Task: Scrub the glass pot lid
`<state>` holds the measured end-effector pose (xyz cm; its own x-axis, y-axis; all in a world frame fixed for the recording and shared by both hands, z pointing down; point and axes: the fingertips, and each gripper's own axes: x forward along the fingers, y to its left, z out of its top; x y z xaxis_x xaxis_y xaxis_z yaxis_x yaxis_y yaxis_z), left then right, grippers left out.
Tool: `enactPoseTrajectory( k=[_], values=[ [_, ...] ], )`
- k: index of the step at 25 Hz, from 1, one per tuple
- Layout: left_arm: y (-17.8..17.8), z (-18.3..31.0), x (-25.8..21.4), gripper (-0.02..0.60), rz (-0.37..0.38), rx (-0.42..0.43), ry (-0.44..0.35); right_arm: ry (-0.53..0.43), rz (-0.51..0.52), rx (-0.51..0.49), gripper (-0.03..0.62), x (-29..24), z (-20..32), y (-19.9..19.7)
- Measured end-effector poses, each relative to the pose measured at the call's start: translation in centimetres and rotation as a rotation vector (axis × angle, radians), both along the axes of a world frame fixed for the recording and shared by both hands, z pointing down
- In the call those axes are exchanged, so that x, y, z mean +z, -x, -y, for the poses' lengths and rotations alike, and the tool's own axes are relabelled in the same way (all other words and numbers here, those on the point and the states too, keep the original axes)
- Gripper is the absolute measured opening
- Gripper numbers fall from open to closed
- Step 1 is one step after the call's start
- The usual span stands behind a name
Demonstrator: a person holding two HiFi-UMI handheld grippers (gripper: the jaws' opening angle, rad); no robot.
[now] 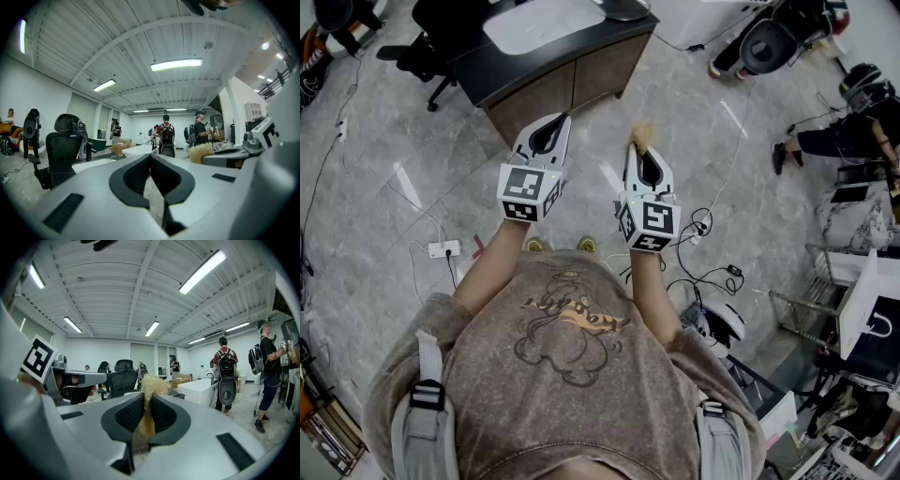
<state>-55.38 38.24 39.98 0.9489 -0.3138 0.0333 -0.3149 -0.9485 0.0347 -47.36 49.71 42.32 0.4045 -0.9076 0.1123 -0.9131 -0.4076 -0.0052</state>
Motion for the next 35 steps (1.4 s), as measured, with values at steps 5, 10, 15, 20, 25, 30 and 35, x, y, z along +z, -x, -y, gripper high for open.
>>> enactPoseTrajectory(
  k=[5, 10, 15, 20, 25, 30, 35],
  values=[
    [-0.9, -0.1, 0.0, 0.015, 0.012, 0.001, -0.008, -0.007, 0.007, -0.013, 0.044, 0.2, 0.1, -0.6],
    [-2.0, -0.6, 0.2, 0.015, 0.015, -0.011, -0.004, -0.020, 0.036, -0.038, 0.046, 0.4, -0.6, -1.7],
    [-4.6, -1.3, 1.2, 0.015, 0.020, -0.055, 0.005, 0.000, 0.040, -0.081, 0.046, 1.5, -2.0, -4.5],
    [-6.9, -2.7, 0.9, 0.015, 0.002, -0.051, -0.008, 0.009, 0.039, -0.118, 0.046, 2.2, -2.5, -7.1],
    [-8.3, -2.1, 1.3, 0.015, 0.003, -0.074, -0.006, 0.011, 0.042, -0.150, 0.046, 2.8, -1.2, -8.8],
    [-11.5, 0.0, 1.8, 0.015, -0.003, -0.066, -0.004, 0.001, 0.048, -0.150, 0.046, 3.5, 0.8, -11.7],
    [-15.1, 2.8, 2.5, 0.015, 0.003, -0.046, 0.009, 0.006, 0.059, -0.131, 0.046, 4.0, 3.3, -15.0]
  ],
)
